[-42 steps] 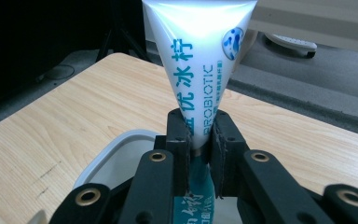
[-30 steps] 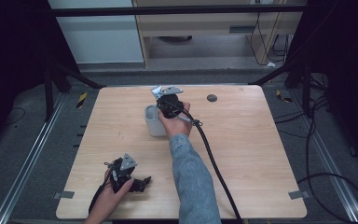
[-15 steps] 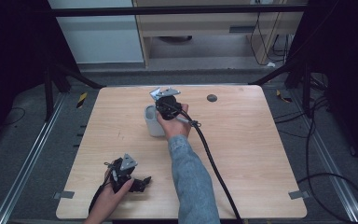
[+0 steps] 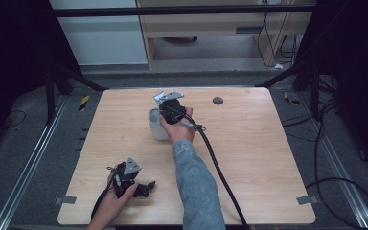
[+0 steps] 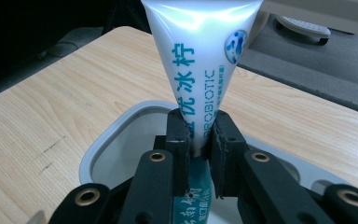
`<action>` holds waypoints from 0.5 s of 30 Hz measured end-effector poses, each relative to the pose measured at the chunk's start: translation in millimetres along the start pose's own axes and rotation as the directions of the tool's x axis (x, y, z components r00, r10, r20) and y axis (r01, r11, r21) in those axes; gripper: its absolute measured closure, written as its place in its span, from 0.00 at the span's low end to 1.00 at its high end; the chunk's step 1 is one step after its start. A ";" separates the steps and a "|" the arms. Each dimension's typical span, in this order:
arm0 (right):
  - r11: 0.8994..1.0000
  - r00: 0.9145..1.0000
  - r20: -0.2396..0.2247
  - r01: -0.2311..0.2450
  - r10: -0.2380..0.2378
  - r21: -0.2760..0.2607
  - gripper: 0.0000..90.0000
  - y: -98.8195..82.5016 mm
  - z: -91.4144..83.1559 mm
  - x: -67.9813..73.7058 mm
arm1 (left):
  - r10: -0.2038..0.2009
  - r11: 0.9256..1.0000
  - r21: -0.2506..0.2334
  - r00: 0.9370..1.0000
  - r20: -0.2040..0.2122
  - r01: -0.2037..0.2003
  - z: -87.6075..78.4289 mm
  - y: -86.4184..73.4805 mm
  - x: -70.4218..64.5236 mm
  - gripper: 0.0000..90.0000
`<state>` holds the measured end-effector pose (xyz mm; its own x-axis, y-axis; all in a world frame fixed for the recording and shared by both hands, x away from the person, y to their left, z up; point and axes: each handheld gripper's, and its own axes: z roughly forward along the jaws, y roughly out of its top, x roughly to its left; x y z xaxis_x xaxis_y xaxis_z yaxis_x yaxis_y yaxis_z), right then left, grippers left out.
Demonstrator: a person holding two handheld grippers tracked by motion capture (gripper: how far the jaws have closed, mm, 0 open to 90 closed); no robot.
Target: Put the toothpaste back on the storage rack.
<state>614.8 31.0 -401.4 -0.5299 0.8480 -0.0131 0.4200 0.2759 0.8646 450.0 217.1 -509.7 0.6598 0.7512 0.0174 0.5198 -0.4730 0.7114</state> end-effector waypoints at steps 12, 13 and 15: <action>1.000 1.000 -0.003 -0.009 0.009 -0.003 0.87 -0.2 0.5 -1.0 | 0.000 1.000 0.001 1.000 0.000 0.000 0.0 0.0 0.0 0.00; 1.000 1.000 -0.004 -0.009 0.009 -0.002 0.87 -0.1 0.6 -1.1 | 0.000 1.000 0.001 1.000 0.000 0.000 -0.1 0.0 0.0 0.00; 1.000 1.000 -0.006 -0.012 0.012 -0.002 0.87 0.1 0.9 -1.2 | 0.000 1.000 0.001 1.000 0.001 0.000 -0.1 0.0 0.0 0.00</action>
<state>616.1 30.4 -401.7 -0.5293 0.8484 -0.0001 0.4250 0.2652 0.8655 449.9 217.2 -509.6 0.6602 0.7509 0.0171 0.5203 -0.4738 0.7105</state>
